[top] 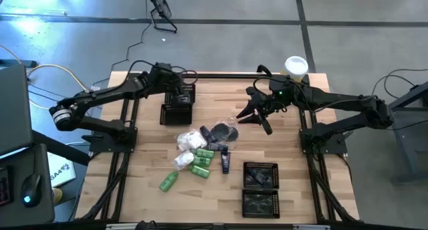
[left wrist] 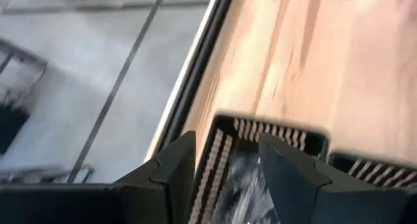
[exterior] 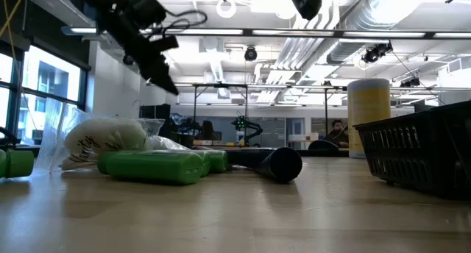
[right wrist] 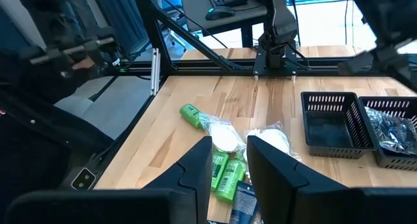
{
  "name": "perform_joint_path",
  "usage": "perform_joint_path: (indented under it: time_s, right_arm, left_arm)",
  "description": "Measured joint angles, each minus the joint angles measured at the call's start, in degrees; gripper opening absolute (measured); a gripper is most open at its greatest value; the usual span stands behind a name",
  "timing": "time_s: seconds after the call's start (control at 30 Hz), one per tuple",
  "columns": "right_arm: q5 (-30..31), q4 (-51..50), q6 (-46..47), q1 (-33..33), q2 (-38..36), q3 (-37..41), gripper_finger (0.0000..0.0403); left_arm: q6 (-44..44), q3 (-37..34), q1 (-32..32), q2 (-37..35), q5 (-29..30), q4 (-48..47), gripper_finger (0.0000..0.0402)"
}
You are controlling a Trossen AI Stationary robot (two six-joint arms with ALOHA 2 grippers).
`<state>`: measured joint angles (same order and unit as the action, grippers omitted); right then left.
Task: Pick & Place Travel size toiletries
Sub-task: Put the blue shave cream into the middle bottom black basket
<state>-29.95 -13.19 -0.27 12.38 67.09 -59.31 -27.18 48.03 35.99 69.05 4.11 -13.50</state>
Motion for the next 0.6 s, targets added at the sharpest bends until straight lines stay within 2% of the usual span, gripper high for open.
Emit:
perform_joint_path:
  time_s: [0.37,0.6]
  right_arm:
    - [0.00,0.00,0.00,0.00,0.00,0.00,0.0089]
    - [0.00,0.00,0.00,-0.02,0.00,0.00,0.0089]
  left_arm:
    - [0.01,2.36,-0.32,-0.37,-9.46,-1.68,0.0163]
    - [-2.37,-0.90,-8.44,-1.02,-10.12,5.44,0.0163]
